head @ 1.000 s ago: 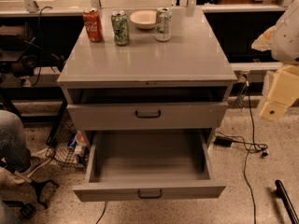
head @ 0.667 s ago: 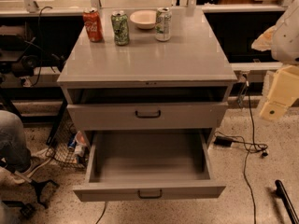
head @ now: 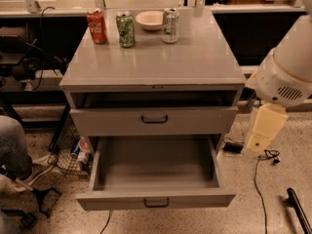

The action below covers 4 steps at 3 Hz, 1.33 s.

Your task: Close middle drawer

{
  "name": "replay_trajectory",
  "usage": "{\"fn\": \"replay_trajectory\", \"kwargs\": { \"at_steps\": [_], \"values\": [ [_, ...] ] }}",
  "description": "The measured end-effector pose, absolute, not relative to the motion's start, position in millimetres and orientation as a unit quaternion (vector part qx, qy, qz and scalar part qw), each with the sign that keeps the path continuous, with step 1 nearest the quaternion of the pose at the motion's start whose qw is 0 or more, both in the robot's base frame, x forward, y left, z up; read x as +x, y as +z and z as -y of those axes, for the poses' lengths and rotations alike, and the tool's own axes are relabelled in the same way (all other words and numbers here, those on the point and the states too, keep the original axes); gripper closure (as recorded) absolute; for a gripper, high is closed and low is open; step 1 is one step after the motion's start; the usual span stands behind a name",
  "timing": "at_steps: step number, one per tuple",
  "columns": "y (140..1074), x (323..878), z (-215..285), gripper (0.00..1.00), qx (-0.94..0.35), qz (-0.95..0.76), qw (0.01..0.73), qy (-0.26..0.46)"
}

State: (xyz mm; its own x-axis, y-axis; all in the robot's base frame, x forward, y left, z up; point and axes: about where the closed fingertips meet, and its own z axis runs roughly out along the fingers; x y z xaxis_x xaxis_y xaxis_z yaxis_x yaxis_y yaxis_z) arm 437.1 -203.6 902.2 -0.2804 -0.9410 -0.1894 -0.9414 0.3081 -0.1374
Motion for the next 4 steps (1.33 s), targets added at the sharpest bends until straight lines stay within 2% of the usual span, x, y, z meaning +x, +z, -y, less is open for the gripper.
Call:
{"fn": "replay_trajectory", "kwargs": {
  "at_steps": [1,2,3,4],
  "values": [
    [834.8,422.5,197.7,0.0,-0.566,-0.819,0.083,0.039],
    [833.0,422.6,197.6,0.0,-0.565,-0.82,0.08,0.04],
    [802.1,420.6,196.2,0.0,-0.541,-0.838,0.045,0.056],
    [731.3,408.6,192.1,0.18,-0.499,-0.861,0.0,0.101]
  ]
}}
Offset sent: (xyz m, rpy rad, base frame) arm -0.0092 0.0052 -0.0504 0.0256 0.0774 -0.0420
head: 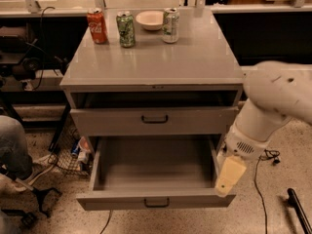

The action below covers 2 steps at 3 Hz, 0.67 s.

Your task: Close middle drawer

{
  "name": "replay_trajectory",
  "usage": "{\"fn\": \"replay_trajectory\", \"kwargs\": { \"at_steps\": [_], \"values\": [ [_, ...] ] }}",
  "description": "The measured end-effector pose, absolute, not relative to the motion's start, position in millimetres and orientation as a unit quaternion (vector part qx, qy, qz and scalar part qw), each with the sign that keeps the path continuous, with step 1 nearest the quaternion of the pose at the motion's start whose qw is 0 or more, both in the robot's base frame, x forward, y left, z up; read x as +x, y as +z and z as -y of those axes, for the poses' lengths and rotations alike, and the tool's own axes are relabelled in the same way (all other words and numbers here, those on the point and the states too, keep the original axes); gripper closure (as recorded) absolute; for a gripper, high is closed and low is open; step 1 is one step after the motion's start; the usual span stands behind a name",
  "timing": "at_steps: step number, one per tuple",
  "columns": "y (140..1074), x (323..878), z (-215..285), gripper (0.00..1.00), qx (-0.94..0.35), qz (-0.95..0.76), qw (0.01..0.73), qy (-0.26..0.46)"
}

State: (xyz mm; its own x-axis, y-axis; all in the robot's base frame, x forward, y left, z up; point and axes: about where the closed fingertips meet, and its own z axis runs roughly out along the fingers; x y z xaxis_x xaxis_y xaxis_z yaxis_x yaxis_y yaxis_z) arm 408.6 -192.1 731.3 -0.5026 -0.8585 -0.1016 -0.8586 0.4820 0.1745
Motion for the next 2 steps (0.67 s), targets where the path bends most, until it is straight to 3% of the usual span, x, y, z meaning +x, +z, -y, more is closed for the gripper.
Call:
{"fn": "replay_trajectory", "kwargs": {
  "at_steps": [2],
  "values": [
    [594.0,379.1,192.3,0.64,-0.415,-0.893,-0.033,0.169]
  ]
}}
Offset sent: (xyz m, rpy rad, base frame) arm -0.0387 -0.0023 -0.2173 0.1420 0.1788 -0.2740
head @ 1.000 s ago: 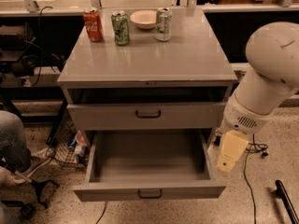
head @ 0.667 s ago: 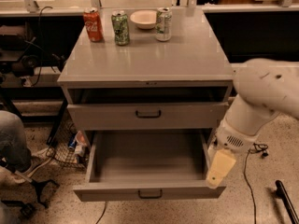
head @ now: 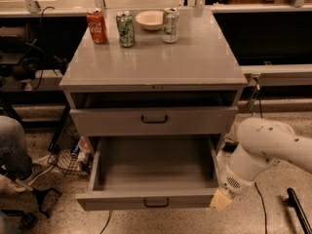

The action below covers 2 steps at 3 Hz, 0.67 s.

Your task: Close middle drawer

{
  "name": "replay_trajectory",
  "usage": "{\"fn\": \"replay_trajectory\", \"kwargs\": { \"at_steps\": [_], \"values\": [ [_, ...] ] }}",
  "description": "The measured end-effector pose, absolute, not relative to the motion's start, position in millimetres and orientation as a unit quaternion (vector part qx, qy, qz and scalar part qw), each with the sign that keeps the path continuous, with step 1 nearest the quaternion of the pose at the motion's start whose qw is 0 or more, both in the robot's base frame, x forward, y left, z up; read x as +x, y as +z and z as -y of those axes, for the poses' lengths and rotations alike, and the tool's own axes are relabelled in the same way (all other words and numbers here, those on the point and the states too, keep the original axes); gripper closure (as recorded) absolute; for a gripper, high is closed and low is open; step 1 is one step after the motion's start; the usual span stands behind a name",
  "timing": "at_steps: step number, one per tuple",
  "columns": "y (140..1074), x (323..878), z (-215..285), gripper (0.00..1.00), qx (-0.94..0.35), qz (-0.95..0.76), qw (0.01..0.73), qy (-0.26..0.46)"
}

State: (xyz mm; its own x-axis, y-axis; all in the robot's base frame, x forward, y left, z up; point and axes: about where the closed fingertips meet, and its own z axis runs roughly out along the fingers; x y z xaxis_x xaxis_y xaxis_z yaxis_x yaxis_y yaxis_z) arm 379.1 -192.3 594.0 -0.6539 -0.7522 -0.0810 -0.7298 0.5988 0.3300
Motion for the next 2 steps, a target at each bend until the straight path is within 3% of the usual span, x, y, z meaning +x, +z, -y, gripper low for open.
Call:
{"fn": "replay_trajectory", "kwargs": {
  "at_steps": [1,2],
  "values": [
    [535.7,374.4,193.2,0.88,0.381,0.905,0.032,-0.187],
    [475.9,382.0,187.4,1.0,0.354,0.915,0.017,-0.195]
  ]
}}
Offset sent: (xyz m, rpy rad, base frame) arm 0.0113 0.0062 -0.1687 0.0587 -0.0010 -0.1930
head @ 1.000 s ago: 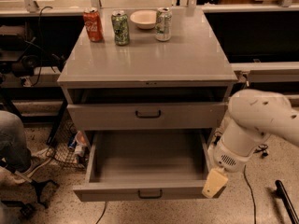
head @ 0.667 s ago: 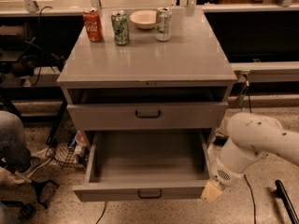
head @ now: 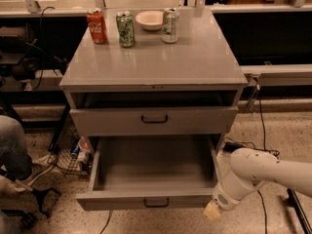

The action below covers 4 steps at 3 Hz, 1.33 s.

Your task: Close middle drawer

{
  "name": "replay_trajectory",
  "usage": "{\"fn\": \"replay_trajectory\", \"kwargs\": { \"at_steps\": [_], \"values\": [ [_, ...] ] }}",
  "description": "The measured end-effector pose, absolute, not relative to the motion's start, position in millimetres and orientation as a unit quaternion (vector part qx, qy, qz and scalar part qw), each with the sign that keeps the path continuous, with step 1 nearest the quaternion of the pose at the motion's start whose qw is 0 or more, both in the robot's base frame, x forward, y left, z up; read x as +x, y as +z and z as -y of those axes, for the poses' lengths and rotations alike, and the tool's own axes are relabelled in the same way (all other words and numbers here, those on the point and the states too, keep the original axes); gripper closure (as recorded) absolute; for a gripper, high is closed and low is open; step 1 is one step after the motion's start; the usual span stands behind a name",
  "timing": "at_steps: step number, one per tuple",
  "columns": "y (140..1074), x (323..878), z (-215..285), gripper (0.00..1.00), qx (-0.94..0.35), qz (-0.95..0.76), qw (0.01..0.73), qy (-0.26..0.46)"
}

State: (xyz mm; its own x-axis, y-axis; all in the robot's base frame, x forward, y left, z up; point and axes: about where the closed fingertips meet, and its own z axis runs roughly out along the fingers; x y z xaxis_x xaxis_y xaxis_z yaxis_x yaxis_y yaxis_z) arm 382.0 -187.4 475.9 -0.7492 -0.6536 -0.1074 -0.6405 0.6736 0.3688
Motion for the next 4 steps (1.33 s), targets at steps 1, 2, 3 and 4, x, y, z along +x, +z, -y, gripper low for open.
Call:
{"fn": "replay_trajectory", "kwargs": {
  "at_steps": [1,2,3,4],
  "values": [
    [475.9,382.0,187.4,1.0,0.354,0.915,0.017,-0.195],
    [453.7,385.5,190.8,1.0,0.332,0.922,0.012,-0.198],
    [412.5,400.0,195.4,1.0,0.293,0.932,-0.016,-0.214],
    [385.1,416.8,197.0,1.0,0.267,0.934,-0.053,-0.232]
  ]
}}
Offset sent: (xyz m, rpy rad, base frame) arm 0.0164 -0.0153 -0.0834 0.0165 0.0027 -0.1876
